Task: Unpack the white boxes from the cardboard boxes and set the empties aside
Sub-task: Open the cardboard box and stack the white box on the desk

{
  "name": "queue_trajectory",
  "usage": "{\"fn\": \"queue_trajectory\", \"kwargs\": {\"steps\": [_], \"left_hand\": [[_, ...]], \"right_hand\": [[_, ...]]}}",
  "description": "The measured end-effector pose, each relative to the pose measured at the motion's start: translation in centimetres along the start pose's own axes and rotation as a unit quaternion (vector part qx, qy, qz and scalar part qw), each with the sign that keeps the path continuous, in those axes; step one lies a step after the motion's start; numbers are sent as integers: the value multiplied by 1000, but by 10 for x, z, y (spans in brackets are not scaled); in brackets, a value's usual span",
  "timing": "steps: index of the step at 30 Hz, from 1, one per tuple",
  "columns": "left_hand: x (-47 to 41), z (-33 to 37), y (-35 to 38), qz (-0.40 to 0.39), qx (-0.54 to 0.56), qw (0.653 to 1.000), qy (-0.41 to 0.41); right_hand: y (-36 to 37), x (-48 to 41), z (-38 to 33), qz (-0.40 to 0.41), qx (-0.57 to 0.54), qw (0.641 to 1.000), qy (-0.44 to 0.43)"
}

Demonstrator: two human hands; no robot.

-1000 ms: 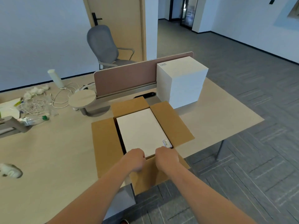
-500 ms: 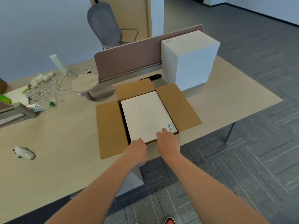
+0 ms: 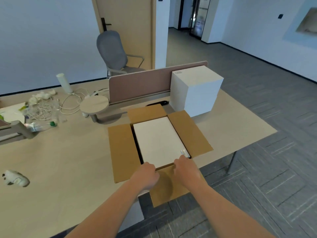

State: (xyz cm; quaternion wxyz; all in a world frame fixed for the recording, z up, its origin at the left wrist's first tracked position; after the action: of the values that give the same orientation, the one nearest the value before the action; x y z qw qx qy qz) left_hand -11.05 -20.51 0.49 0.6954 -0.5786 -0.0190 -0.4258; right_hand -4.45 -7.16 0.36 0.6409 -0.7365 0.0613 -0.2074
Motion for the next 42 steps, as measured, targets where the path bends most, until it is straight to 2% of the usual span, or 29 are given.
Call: {"fn": "queue_trajectory", "kwargs": {"steps": [6,12,17,22,24,27,32,36,42], "left_hand": [[-3,-18,-36,34,106,993,-27],[-40,-22,-65,82,137,985,-62],[-79,-27,-76,93,150,976,-126],[-104,-28,-83,93,114,971,-191],[-110,-33,-83,100,130,961,-225],[-115,-36,-83,101,134,952,-255],[-117,-45,-86,97,150,941,-288],[-121,-46,-84,82,147,945,-281],[-123,-52,-83,70,135,946,-286]], "right_hand": [[-22,0,12,23,-106,992,64],[-43,-52,33,12,-190,977,100],[-47,-114,35,-22,-193,979,62],[-33,-162,32,-84,-164,982,38],[-24,-173,31,-102,-181,976,60],[-12,-179,29,-128,-252,949,143],[-8,-187,30,-157,-255,933,199],[-15,-198,30,-162,-264,933,181],[-27,-209,27,-174,-183,961,110]]}}
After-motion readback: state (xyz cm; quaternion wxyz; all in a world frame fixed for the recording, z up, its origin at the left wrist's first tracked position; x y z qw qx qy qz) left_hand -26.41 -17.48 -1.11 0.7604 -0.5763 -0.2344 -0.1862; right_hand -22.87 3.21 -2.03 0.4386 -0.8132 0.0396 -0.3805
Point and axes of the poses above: each hand's wrist, its own x-axis away from the middle knuckle, its own y-axis out of the palm, z = x × y, the point moved 10 cm from there along -x, towards the middle knuckle, and after that the axes turned 6 degrees about -y, right-handed, at the moved point
